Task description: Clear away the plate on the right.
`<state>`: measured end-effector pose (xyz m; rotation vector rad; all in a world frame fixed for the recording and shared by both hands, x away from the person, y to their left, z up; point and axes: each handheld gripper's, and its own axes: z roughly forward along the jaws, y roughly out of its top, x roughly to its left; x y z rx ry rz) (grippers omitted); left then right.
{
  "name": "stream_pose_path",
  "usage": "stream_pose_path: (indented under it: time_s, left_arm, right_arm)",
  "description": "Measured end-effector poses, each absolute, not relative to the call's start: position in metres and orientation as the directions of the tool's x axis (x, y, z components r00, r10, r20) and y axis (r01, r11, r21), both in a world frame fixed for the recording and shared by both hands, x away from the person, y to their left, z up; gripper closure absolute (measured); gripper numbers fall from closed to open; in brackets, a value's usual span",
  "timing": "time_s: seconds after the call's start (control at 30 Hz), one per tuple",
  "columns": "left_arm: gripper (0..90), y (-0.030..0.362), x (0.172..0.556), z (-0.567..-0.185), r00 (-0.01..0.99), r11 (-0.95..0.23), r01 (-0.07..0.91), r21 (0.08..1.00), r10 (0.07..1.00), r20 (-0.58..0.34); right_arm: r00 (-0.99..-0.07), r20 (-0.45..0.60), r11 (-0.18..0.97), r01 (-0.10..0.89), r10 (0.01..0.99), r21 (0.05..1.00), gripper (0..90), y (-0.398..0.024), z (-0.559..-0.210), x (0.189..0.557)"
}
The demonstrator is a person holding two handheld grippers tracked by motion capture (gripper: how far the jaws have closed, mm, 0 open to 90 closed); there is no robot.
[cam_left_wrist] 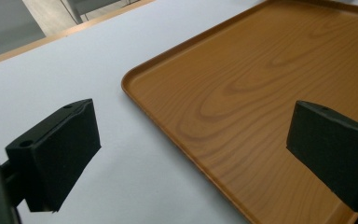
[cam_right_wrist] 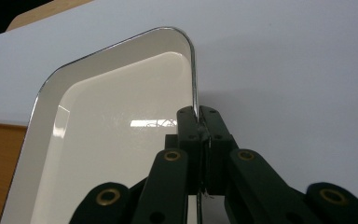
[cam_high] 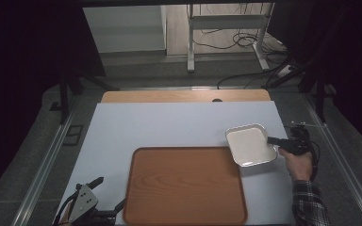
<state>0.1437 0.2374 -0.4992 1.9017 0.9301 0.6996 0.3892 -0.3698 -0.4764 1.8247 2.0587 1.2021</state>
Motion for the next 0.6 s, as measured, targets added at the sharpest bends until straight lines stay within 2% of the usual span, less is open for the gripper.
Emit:
stream_pose_path:
  time_s: [0.6]
  left_arm:
    - [2.4,0.237,0.144,-0.499,0.56,-0.333,0.326,0.885,0.822,0.103]
  right_arm:
    - [-0.337,0.419,0.01,0.789,0.843,0.615,88.1,-0.321,-0.475,0.374]
